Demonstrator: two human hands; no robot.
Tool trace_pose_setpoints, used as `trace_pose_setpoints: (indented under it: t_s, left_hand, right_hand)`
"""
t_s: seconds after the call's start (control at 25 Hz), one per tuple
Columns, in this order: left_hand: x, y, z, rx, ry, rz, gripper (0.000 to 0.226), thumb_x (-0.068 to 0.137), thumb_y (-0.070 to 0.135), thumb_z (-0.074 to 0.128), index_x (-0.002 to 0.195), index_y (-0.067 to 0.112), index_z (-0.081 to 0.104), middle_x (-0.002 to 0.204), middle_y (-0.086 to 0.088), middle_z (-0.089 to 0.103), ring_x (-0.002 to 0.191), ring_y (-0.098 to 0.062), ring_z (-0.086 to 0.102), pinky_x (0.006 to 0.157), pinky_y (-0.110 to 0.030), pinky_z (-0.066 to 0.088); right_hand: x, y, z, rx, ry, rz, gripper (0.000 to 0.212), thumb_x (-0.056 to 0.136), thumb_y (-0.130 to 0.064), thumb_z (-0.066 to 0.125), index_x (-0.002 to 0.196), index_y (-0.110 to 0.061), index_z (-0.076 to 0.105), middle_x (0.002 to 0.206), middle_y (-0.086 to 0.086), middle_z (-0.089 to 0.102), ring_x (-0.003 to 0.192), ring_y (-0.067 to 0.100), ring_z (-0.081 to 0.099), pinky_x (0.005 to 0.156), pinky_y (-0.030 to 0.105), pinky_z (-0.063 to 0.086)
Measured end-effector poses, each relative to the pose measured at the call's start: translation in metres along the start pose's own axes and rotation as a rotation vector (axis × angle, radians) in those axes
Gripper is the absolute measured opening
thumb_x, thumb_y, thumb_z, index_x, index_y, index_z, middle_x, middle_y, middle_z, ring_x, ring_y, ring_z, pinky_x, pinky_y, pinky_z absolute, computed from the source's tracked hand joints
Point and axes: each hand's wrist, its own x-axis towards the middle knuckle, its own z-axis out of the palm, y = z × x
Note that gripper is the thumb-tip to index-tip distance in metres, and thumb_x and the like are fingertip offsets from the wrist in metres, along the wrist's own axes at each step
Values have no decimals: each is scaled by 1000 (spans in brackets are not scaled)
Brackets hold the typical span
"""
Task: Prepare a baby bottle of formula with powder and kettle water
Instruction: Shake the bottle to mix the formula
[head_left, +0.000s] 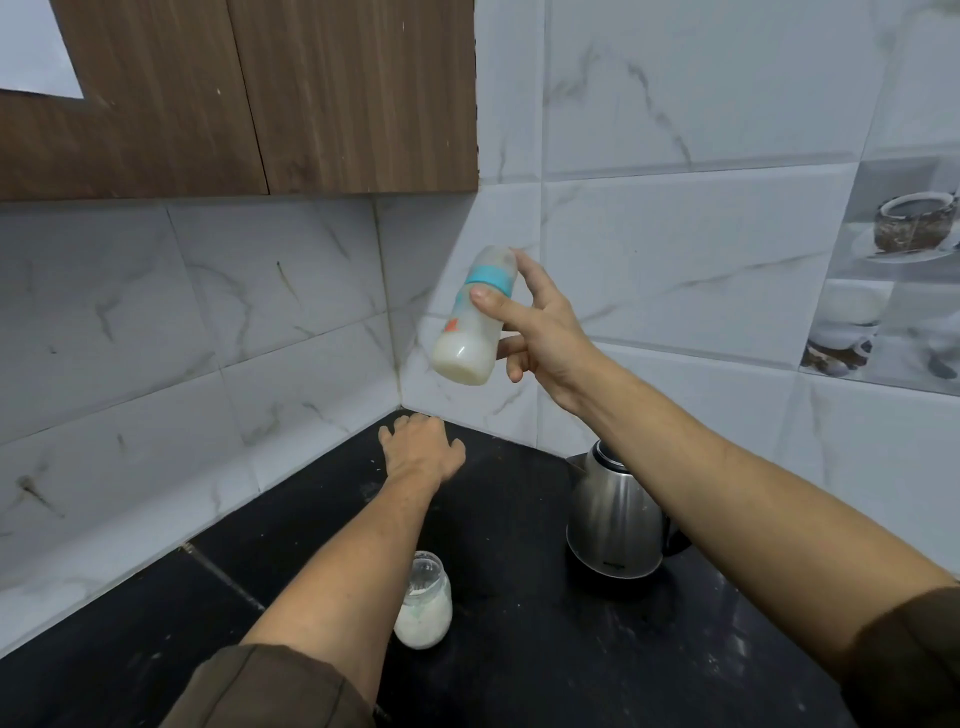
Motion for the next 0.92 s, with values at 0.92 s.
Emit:
trace_pose_setpoints:
  t_s: [0.92]
  left_hand:
    - [-2,-2,-4,3,13,2,42,95,45,55,119,14,71,124,-8,67,124,-29,56,114,-54,37]
  right_hand:
    - [8,-14,-9,154,231,41,74,92,-35,80,154,-31,40,128,18,69,70,30,77,34,23,39]
